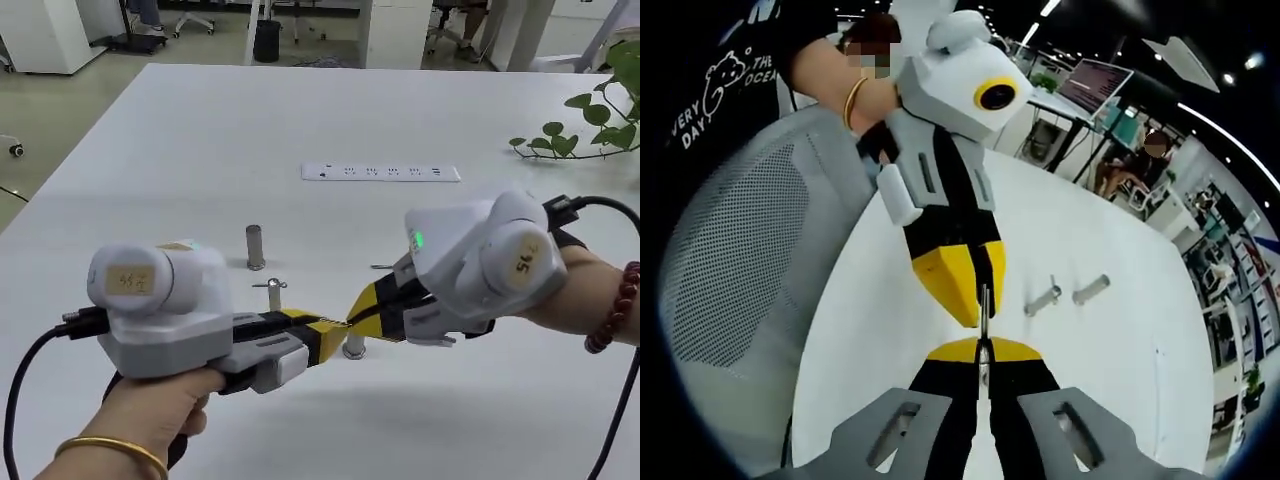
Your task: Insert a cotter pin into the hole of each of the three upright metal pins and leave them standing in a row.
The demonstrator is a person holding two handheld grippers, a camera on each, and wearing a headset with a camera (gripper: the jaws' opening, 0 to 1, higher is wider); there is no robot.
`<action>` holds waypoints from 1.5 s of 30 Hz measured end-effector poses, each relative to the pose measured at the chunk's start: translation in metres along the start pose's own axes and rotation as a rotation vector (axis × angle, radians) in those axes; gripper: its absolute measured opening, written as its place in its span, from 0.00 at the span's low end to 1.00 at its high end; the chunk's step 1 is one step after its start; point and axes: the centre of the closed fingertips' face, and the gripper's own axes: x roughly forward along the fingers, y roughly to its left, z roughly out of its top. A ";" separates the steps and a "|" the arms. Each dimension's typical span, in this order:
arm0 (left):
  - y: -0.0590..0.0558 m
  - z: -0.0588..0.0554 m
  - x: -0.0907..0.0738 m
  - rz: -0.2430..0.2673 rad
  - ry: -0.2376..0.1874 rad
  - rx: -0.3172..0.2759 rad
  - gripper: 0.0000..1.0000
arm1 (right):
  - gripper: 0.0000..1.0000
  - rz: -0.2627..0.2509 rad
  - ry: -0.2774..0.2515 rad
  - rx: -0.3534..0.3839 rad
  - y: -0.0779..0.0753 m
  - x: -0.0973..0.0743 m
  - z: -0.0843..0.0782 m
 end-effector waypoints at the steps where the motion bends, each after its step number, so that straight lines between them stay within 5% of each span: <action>1: 0.000 0.000 0.000 -0.001 0.000 0.000 0.05 | 0.00 0.000 -0.001 -0.001 0.001 0.000 0.000; 31: -0.001 -0.007 -0.001 -0.016 0.016 -0.055 0.00 | 0.00 -0.005 -0.006 -0.038 0.007 0.004 0.005; 34: 0.000 -0.006 -0.001 -0.013 0.016 -0.037 0.00 | 0.00 -0.008 -0.011 0.005 0.006 0.004 0.002; 40: 0.002 -0.009 -0.003 -0.007 0.026 -0.002 0.00 | 0.06 -0.007 -0.076 0.224 0.004 0.000 -0.002; 45: 0.001 -0.014 -0.006 -0.013 0.040 0.087 0.00 | 0.09 0.031 -0.140 0.423 0.007 -0.003 -0.006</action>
